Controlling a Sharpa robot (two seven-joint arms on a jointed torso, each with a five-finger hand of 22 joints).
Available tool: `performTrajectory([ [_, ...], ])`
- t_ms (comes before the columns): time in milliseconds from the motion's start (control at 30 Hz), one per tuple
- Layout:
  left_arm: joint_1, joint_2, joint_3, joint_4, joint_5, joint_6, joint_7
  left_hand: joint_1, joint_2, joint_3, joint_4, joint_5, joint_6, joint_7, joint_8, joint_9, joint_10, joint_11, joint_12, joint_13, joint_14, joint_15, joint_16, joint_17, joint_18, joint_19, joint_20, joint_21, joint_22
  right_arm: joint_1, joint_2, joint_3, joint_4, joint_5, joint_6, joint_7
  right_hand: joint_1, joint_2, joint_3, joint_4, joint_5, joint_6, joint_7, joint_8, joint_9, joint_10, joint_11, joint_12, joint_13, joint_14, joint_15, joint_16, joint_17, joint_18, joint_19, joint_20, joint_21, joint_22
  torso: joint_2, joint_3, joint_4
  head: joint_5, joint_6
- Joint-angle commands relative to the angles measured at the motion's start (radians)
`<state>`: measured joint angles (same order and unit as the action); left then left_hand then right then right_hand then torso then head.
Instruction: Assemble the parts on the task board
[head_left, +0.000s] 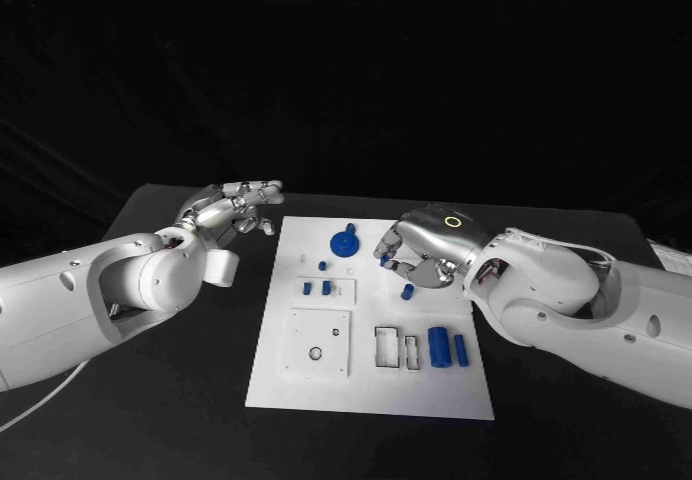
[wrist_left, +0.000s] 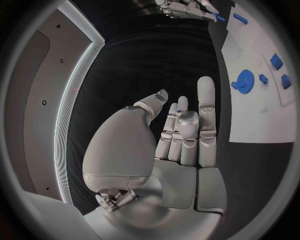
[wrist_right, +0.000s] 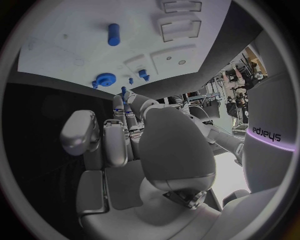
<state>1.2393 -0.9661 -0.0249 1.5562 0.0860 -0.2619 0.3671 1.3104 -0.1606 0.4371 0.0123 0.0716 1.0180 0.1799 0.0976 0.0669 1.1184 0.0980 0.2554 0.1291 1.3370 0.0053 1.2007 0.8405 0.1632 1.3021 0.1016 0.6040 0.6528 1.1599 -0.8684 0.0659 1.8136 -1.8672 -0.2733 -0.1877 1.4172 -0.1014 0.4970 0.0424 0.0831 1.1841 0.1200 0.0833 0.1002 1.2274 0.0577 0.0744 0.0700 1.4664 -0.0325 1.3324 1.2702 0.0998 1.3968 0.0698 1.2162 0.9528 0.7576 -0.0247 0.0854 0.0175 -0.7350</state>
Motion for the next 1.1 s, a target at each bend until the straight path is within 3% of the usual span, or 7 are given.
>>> performTrajectory([
  [33, 0.0, 0.007, 0.0, -0.001, 0.002, 0.008, 0.01, 0.004, 0.009, -0.006, 0.0, 0.004, -0.009, 0.0, -0.003, -0.001, -0.007, 0.002, 0.005, 0.001, -0.002, 0.006, 0.001, 0.0, 0.017, 0.0, 0.004, -0.005, -0.002, -0.024, 0.021, -0.001, 0.001, 0.018, -0.009, 0.026, -0.002, 0.007, 0.003, -0.004, 0.005, 0.003, 0.001, 0.002, 0.002, 0.009, 0.001, -0.003, 0.001, 0.057, 0.005, 0.005, 0.0, 0.012, 0.005, 0.001, 0.004, -0.001, 0.001, 0.001, -0.0003, 0.041, -0.015],
  [167, 0.0, 0.014, 0.0, -0.004, 0.002, 0.011, 0.01, 0.004, 0.008, -0.007, 0.0, 0.004, -0.01, 0.001, -0.003, -0.001, -0.008, 0.002, 0.005, 0.001, -0.002, 0.006, 0.001, -0.001, 0.017, 0.0, 0.004, -0.005, -0.002, -0.068, 0.064, -0.001, -0.012, 0.025, -0.007, 0.042, -0.002, 0.008, 0.006, -0.008, 0.006, 0.002, 0.002, 0.001, 0.002, 0.008, 0.002, -0.006, 0.001, 0.057, 0.006, 0.006, 0.001, 0.012, 0.005, 0.001, 0.004, -0.002, 0.001, 0.0011, -0.0006, 0.076, -0.027],
  [300, 0.0, 0.021, 0.001, -0.006, 0.002, 0.014, 0.01, 0.004, 0.008, -0.007, 0.0, 0.004, -0.01, 0.001, -0.003, -0.001, -0.008, 0.002, 0.005, 0.001, -0.002, 0.006, 0.001, -0.001, 0.017, 0.0, 0.004, -0.005, -0.002, -0.107, 0.103, -0.001, -0.027, 0.027, -0.005, 0.056, -0.001, 0.009, 0.008, -0.01, 0.007, 0.001, 0.003, 0.0, 0.002, 0.007, 0.002, -0.007, 0.001, 0.056, 0.006, 0.006, 0.0, 0.012, 0.004, 0.001, 0.003, -0.005, 0.003, -0.0002, 0.0035, 0.099, -0.036],
  [433, 0.0, 0.027, 0.001, -0.007, 0.002, 0.017, 0.009, 0.004, 0.008, -0.008, 0.0, 0.005, -0.011, 0.001, -0.003, -0.001, -0.009, 0.003, 0.006, 0.001, -0.002, 0.006, 0.001, -0.001, 0.017, 0.0, 0.004, -0.005, -0.002, -0.128, 0.134, -0.003, -0.048, 0.027, 0.002, 0.067, -0.001, 0.009, 0.009, -0.012, 0.007, 0.0, 0.004, 0.0, 0.002, 0.007, 0.003, -0.007, 0.001, 0.056, 0.006, 0.006, 0.0, 0.012, 0.004, 0.001, 0.003, -0.005, 0.003, -0.0008, 0.005, 0.118, -0.048],
  [667, 0.0, 0.032, 0.001, -0.007, 0.002, 0.019, 0.004, 0.004, 0.008, -0.009, -0.001, 0.005, -0.012, 0.001, -0.004, -0.001, -0.01, 0.003, 0.006, 0.001, -0.002, 0.007, 0.001, -0.002, 0.017, 0.0, 0.004, -0.006, -0.002, -0.145, 0.161, -0.008, -0.071, 0.028, 0.015, 0.076, -0.003, 0.01, 0.01, -0.014, 0.004, 0.0, 0.005, -0.001, 0.003, 0.008, 0.004, -0.008, 0.001, 0.056, 0.007, 0.007, 0.001, 0.012, 0.004, 0.001, 0.002, -0.006, 0.002, 0.0, 0.0021, 0.131, -0.056],
  [900, 0.001, 0.034, 0.001, -0.007, 0.002, 0.019, 0.002, 0.004, 0.008, -0.01, -0.001, 0.006, -0.013, 0.002, -0.004, -0.001, -0.012, 0.004, 0.007, 0.002, -0.003, 0.007, 0.001, -0.003, 0.017, 0.0, 0.005, -0.006, -0.002, -0.151, 0.172, -0.014, -0.084, 0.029, 0.026, 0.077, -0.003, 0.011, 0.01, -0.015, 0.002, 0.0, 0.005, -0.001, 0.003, 0.008, 0.004, -0.008, 0.001, 0.056, 0.007, 0.007, 0.0, 0.012, 0.004, 0.001, 0.002, -0.007, 0.003, 0.001, 0.0027, 0.135, -0.061],
  [1100, 0.001, 0.034, 0.001, -0.007, 0.002, 0.019, 0.001, 0.004, 0.008, -0.01, -0.001, 0.006, -0.013, 0.002, -0.004, -0.001, -0.012, 0.004, 0.007, 0.002, -0.003, 0.007, 0.001, -0.003, 0.017, 0.0, 0.005, -0.006, -0.002, -0.153, 0.176, -0.016, -0.095, 0.029, 0.039, 0.074, -0.003, 0.011, 0.011, -0.015, 0.001, 0.0, 0.005, -0.001, 0.004, 0.008, 0.004, -0.009, 0.001, 0.056, 0.007, 0.007, 0.001, 0.012, 0.004, 0.001, 0.002, -0.006, 0.002, -0.0002, 0.003, 0.136, -0.064],
])
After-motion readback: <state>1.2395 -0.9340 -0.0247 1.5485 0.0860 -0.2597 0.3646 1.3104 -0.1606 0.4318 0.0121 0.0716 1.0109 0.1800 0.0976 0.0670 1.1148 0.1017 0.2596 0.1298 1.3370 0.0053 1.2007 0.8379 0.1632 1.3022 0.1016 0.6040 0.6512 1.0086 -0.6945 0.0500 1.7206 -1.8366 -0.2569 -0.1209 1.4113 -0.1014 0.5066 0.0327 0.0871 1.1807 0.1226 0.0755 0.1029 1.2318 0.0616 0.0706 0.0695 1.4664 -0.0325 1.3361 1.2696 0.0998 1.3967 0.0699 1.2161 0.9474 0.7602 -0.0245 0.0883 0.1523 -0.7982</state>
